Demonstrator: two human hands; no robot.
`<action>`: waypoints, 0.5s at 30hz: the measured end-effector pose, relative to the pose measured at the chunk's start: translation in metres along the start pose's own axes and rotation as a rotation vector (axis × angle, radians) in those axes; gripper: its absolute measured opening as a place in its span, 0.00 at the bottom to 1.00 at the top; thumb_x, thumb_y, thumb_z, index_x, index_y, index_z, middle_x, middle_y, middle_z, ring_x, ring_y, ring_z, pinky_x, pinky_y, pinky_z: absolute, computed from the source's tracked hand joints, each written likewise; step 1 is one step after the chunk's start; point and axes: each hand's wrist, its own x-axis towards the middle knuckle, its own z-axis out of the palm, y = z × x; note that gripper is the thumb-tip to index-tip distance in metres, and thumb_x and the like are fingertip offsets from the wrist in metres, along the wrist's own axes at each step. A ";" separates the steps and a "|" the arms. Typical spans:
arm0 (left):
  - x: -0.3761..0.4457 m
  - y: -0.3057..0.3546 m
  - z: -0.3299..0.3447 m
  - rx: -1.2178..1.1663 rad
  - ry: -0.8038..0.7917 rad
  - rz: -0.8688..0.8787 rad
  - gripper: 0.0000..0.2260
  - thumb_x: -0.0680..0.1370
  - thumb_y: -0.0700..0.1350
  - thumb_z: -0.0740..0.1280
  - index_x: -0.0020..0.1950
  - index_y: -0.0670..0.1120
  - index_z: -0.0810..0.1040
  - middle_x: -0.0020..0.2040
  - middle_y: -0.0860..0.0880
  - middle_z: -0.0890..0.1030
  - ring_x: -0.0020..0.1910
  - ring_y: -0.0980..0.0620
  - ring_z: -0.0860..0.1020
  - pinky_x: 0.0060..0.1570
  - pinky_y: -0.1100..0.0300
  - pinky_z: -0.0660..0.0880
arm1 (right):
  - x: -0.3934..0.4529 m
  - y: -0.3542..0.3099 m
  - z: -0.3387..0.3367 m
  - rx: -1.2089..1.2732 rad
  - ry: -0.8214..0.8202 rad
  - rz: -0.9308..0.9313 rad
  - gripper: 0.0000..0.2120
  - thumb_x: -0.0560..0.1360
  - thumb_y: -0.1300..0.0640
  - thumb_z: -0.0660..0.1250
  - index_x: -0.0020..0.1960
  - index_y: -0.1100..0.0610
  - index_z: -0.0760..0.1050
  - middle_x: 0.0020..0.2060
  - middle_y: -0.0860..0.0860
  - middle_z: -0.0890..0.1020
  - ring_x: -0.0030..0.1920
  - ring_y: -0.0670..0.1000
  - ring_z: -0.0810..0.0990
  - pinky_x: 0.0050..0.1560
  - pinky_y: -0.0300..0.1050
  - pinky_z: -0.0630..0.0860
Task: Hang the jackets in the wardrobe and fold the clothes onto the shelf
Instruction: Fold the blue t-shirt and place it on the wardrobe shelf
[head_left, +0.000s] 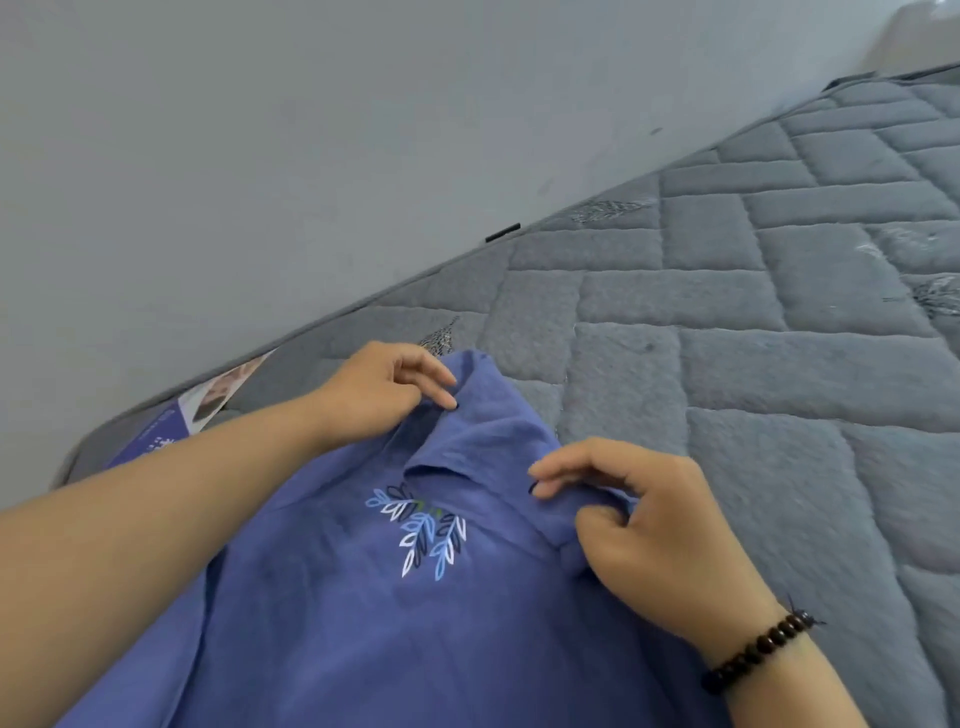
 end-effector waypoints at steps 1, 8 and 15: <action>-0.004 -0.003 0.005 -0.020 0.062 0.003 0.22 0.70 0.24 0.54 0.46 0.47 0.80 0.43 0.50 0.85 0.41 0.65 0.80 0.42 0.72 0.71 | -0.001 0.001 0.002 -0.037 0.006 0.011 0.22 0.61 0.65 0.57 0.46 0.49 0.81 0.41 0.39 0.83 0.47 0.38 0.81 0.50 0.26 0.73; -0.067 -0.029 0.017 0.045 0.216 -0.022 0.16 0.76 0.34 0.61 0.55 0.53 0.79 0.55 0.59 0.80 0.56 0.61 0.77 0.56 0.65 0.71 | 0.002 0.006 0.036 -0.731 -0.234 0.082 0.16 0.73 0.46 0.69 0.59 0.49 0.76 0.56 0.44 0.75 0.58 0.52 0.72 0.56 0.47 0.66; -0.155 -0.102 -0.037 0.191 0.522 -0.222 0.14 0.80 0.40 0.59 0.65 0.51 0.74 0.62 0.55 0.76 0.55 0.59 0.75 0.54 0.64 0.67 | -0.003 0.004 0.047 -0.750 -0.072 -0.058 0.05 0.63 0.57 0.72 0.31 0.49 0.76 0.34 0.43 0.79 0.38 0.53 0.77 0.42 0.48 0.67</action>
